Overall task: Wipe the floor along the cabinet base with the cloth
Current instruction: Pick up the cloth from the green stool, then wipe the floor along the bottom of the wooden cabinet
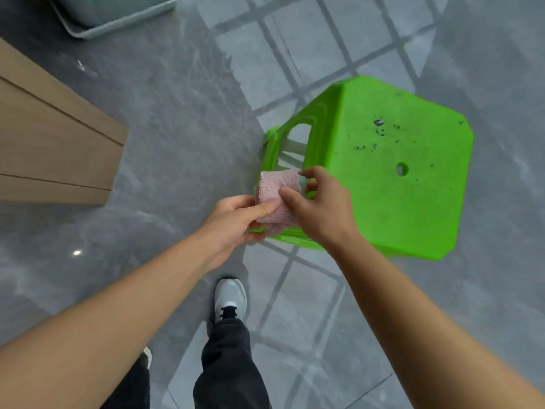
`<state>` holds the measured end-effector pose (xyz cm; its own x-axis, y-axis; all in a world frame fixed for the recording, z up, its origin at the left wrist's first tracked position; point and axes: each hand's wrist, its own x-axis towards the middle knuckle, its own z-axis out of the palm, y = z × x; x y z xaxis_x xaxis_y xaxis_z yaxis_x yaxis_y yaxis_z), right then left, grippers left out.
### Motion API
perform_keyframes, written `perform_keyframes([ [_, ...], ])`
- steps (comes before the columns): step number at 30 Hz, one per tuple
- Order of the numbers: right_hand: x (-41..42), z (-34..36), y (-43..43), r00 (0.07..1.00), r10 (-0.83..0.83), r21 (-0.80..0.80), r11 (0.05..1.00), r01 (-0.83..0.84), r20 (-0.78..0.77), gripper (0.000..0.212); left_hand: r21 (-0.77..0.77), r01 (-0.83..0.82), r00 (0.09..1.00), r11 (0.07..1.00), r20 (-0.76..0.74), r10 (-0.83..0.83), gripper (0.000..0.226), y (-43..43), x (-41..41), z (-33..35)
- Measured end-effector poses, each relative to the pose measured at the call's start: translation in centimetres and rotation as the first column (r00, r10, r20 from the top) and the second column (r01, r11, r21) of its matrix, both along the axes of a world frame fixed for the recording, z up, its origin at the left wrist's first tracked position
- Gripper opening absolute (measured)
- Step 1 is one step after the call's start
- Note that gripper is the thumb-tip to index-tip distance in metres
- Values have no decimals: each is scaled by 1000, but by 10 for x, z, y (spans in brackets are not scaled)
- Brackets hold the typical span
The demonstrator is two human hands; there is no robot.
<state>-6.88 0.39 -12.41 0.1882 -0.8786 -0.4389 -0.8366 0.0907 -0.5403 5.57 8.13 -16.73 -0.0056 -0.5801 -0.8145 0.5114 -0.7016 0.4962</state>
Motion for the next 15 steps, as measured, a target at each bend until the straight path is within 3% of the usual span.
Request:
perform_keyframes([
  [5, 105, -75, 42, 985, 149, 13, 989, -150, 88, 39, 16, -214, 970, 977, -115, 214, 33, 59, 90, -68],
  [8, 154, -161, 77, 982, 136, 157, 975, -155, 128, 37, 81, -330, 942, 941, -37, 333, 30, 103, 130, -147],
  [11, 182, -255, 124, 986, 118, 286, 947, -147, 115, 34, 149, -356, 934, 922, 50, 353, 30, 149, 151, -235],
  [15, 196, -350, 178, 992, -34, 294, 956, -3, 121, 25, 161, -376, 921, 912, 170, 350, 33, 180, 168, -329],
])
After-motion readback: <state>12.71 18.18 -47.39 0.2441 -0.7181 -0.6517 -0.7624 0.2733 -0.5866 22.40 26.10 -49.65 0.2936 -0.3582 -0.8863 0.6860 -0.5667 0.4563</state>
